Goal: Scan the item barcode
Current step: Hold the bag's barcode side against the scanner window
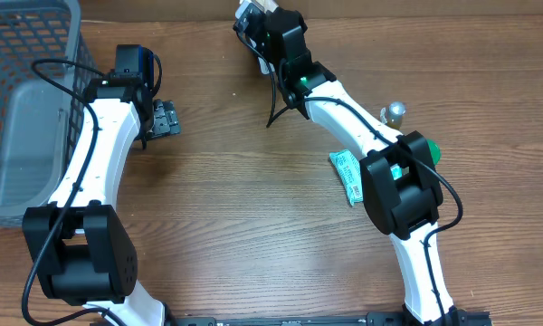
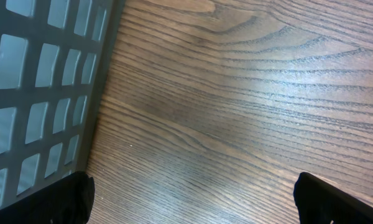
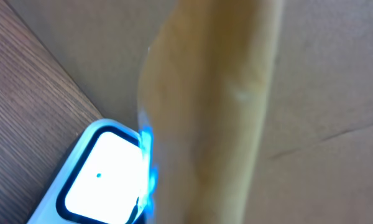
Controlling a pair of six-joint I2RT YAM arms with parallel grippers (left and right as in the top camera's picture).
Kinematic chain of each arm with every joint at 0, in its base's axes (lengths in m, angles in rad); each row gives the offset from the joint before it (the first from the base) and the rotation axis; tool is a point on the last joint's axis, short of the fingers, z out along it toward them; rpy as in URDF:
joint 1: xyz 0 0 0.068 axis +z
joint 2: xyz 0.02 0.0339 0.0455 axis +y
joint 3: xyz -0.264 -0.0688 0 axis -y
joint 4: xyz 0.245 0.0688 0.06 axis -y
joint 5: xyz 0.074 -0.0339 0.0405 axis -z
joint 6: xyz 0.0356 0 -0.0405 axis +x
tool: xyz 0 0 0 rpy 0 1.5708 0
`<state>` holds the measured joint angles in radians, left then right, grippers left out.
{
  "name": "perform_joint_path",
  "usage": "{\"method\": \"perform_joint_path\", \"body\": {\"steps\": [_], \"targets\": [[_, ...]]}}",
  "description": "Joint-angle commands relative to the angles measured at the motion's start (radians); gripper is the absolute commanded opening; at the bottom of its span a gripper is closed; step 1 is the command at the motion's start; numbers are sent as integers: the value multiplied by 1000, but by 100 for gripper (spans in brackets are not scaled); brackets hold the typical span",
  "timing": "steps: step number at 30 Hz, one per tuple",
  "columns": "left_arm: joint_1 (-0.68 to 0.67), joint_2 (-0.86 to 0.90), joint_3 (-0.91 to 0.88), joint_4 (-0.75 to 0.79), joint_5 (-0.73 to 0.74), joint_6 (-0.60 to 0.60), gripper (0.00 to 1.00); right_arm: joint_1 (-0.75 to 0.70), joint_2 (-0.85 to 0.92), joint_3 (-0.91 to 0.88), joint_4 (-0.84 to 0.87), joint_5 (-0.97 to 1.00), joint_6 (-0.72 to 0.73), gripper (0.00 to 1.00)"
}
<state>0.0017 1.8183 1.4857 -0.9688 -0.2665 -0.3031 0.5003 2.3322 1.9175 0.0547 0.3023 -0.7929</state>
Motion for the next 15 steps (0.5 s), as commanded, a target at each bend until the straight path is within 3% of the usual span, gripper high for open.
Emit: {"method": "perform_joint_path", "body": {"steps": [1,15], "targets": [[2,3,24,1,-10,12,99,9,-2,14,32,-16,27,4],[2,3,24,1,-10,12,100,10,30,13,-8,-16,67,4]]}}
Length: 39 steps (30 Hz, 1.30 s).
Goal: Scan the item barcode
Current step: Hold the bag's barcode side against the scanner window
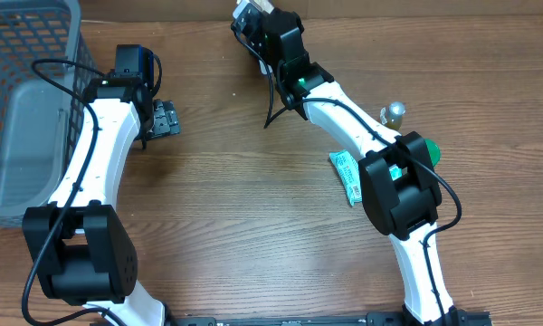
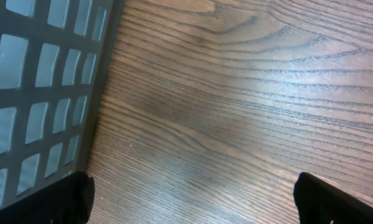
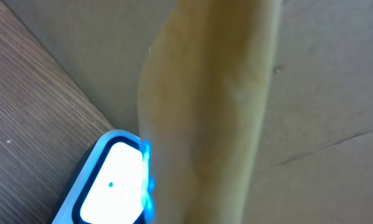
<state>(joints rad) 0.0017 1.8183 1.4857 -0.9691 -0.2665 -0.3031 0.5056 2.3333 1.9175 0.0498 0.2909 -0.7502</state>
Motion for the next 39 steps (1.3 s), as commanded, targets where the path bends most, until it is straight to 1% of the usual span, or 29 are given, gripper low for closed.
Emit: {"method": "perform_joint_path", "body": {"steps": [1,4,7,9,21,27,30,35,39], "targets": [[2,3,24,2,-10,12,100,6,33,13,-10,-4,25,4],[2,3,24,2,-10,12,100,6,37,13,-37,-4,35,4],[2,3,24,2,-10,12,99,6,37,14,-35,-5,121,4],[2,3,24,2,-10,12,100,6,37,14,-32,-4,150,4],[2,3,24,2,-10,12,100,10,2,14,-28,-4,164,4],[2,3,24,2,-10,12,100,10,-79,14,-44,-5,317,4],[2,3,24,2,-10,12,99,9,-129,14,-86,-13,387,4],[2,3,24,2,-10,12,100,9,-214,14,-215,-117,462,4],[2,3,24,2,-10,12,100,9,-266,14,-355,-140,591,4]]}}
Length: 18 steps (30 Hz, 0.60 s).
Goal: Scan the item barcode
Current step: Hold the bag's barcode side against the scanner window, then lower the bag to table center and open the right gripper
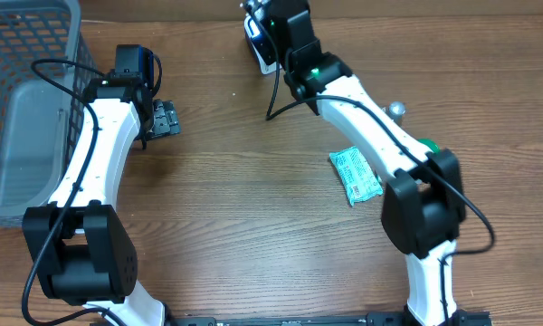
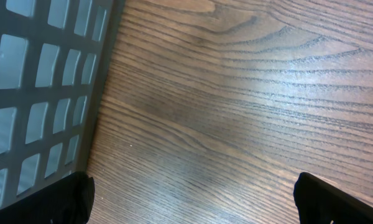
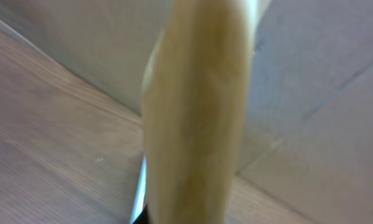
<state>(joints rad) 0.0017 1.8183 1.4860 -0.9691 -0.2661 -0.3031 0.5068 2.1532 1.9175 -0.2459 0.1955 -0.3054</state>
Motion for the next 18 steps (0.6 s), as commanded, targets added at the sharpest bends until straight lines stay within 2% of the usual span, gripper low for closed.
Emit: {"method": "perform_joint_path", "body": {"steps": [1,5,10,14,18], "targets": [[2,3,24,2,-10,12,99,8,-95,14,-103,-44,178,4],[2,3,24,2,-10,12,99,8,-110,14,-318,-129,307,4],[2,3,24,2,-10,12,100,8,-110,14,-626,-414,370,4],[2,3,24,2,-10,12,99,8,-109,14,-881,-635,364,4],[2,3,24,2,-10,12,100,8,-109,13,-1062,-661,301,4]]}}
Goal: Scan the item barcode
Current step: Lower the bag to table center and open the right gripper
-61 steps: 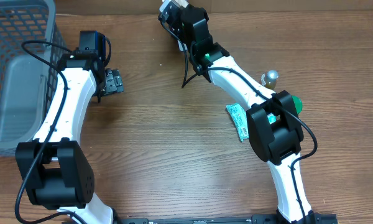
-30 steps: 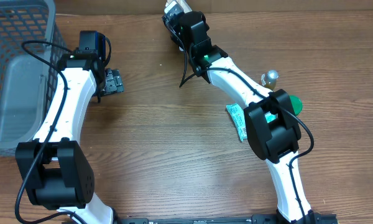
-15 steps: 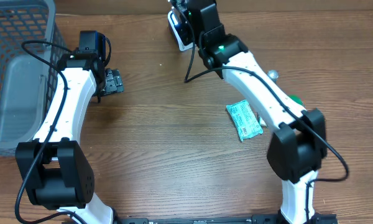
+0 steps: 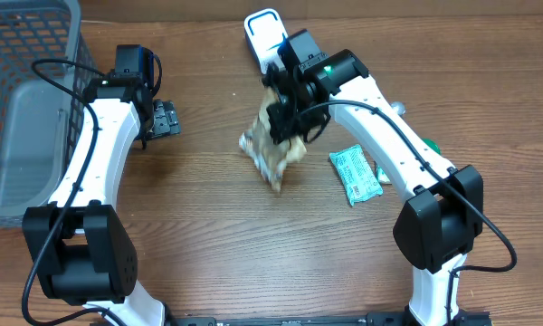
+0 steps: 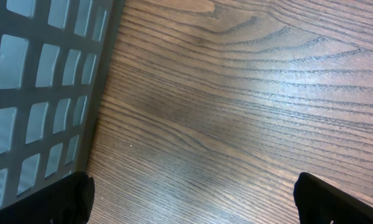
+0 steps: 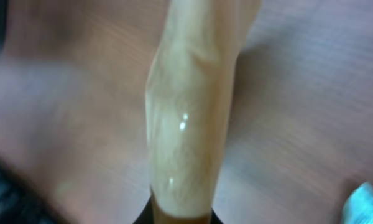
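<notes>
A tan snack packet hangs blurred over the middle of the table, with my right gripper shut on its top. In the right wrist view the packet fills the centre and hides the fingers that grip it. The white, blue-edged barcode scanner lies at the back edge, behind that gripper. My left gripper rests open near the basket; its dark fingertips stand wide apart over bare wood.
A grey mesh basket fills the left side, and its wall shows in the left wrist view. A green packet lies right of the held packet. A small silver object sits behind the right arm.
My right gripper has moved from the scanner at the back edge toward the table's middle, with the tan packet still in it. The scanner now shows uncovered. The left arm has not moved.
My right gripper held the tan packet at the lit scanner at the back edge, and stayed there with small shifts through the three earlier moments. Now the packet is over the middle of the table. The left gripper stayed open beside the basket throughout.
</notes>
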Controlling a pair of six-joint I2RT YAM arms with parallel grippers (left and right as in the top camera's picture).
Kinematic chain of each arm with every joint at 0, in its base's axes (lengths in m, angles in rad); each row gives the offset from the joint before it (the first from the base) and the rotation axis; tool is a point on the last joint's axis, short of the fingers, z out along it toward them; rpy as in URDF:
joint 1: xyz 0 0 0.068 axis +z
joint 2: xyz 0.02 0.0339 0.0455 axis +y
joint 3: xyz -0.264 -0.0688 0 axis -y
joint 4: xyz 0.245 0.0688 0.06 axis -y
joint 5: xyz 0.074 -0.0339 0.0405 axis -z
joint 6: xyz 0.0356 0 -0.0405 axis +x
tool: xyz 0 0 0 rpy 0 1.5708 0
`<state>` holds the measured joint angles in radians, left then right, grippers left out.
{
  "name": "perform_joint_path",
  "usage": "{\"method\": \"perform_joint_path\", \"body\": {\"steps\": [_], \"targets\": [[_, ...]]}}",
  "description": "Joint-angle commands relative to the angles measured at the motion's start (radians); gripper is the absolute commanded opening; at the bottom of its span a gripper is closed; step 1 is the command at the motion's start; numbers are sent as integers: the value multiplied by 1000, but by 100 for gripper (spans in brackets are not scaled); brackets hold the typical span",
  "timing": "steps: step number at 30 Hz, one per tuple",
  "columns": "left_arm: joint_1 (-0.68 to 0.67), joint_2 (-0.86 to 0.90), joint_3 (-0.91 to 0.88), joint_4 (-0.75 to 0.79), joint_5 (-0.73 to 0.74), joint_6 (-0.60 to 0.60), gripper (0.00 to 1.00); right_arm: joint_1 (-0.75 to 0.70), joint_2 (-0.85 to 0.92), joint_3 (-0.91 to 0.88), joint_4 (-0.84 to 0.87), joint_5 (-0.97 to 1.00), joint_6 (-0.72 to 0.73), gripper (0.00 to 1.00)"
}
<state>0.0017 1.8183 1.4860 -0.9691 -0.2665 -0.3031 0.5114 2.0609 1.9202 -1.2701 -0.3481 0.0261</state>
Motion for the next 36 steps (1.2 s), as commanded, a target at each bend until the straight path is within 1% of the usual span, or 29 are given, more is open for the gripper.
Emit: {"method": "perform_joint_path", "body": {"steps": [1,5,13,16,17,22,24,26,30,36], "targets": [[2,3,24,2,-10,12,100,3,-17,9,-66,-117,-54,4],[2,3,24,2,-10,12,99,4,-17,-18,-98,-117,-84,4],[2,3,24,2,-10,12,100,4,-17,-101,-70,-116,-84,4],[2,3,24,2,-10,12,100,4,-17,-126,-43,-92,-83,14],[2,3,24,2,-10,12,100,4,-17,-132,-35,-62,-83,19],[2,3,24,2,-10,12,99,4,-17,-134,-22,15,-82,25],[2,3,24,2,-10,12,100,4,-17,-134,-20,20,-83,34],[2,3,24,2,-10,12,100,4,-16,-134,-14,39,-79,40],[2,3,24,2,-10,12,100,4,-17,-134,-2,94,-79,43],[2,3,24,2,-10,12,100,4,-16,-134,28,106,-75,47]]}}
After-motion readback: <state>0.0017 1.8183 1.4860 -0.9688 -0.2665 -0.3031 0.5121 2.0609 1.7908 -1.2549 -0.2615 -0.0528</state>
